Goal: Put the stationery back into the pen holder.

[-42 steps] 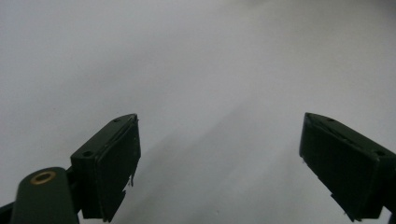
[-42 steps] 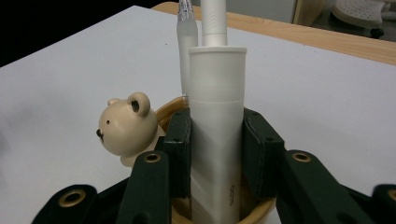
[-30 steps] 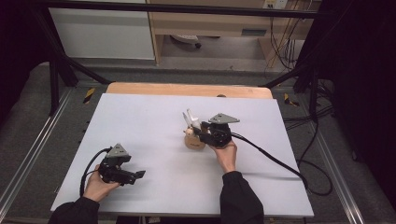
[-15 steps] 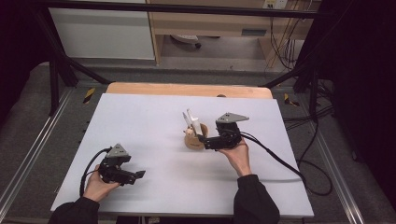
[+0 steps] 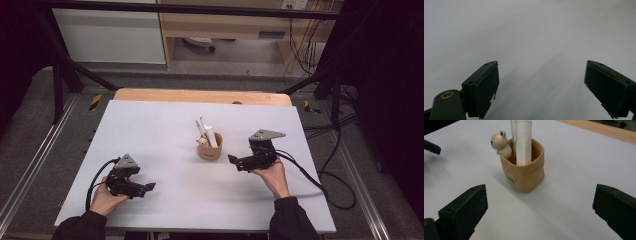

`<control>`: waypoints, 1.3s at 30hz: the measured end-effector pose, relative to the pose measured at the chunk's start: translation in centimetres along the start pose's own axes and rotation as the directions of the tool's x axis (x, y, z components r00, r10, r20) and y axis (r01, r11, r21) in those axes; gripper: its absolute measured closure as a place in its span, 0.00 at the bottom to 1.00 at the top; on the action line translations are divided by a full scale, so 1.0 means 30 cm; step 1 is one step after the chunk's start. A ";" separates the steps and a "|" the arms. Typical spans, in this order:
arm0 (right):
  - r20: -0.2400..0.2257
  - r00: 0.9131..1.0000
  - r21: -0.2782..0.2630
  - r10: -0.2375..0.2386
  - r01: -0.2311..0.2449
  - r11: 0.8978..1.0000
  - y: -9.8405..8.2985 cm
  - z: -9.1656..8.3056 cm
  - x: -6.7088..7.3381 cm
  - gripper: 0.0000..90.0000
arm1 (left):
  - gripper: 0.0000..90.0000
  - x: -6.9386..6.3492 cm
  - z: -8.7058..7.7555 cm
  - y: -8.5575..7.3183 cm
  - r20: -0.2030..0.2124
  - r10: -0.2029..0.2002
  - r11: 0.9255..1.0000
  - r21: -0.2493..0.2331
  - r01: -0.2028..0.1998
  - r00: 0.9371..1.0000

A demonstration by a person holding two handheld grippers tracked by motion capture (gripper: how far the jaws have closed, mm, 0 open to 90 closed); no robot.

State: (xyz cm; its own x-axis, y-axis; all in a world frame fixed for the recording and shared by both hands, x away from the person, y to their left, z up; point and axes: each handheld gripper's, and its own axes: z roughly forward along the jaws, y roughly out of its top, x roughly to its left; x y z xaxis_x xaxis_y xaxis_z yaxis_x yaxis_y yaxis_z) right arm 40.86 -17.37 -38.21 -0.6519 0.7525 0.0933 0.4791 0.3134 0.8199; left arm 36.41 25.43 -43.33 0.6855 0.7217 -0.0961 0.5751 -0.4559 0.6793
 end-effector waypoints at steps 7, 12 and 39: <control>-0.035 0.999 0.063 -0.015 0.017 0.998 -0.096 -0.021 -0.030 0.00 | 0.14 0.000 0.005 -0.003 -0.004 -0.007 1.000 -0.001 0.007 1.000; -0.056 0.998 0.081 -0.011 0.015 0.997 -0.163 -0.043 -0.051 0.00 | 0.14 0.002 0.007 -0.004 -0.004 -0.005 1.000 0.004 0.005 1.000; -0.077 0.997 0.085 0.008 -0.002 0.996 -0.325 -0.138 -0.116 0.00 | 0.14 -0.001 0.008 -0.009 -0.008 0.001 1.000 0.000 -0.001 1.000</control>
State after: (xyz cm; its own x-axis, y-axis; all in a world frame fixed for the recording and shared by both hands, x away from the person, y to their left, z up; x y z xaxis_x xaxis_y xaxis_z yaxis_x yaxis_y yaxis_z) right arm 36.02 -25.44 -44.19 -0.6911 0.7085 0.1430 0.5284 0.3602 0.7688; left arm 36.35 25.41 -43.70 0.6826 0.7253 -0.0894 0.5741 -0.4566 0.6797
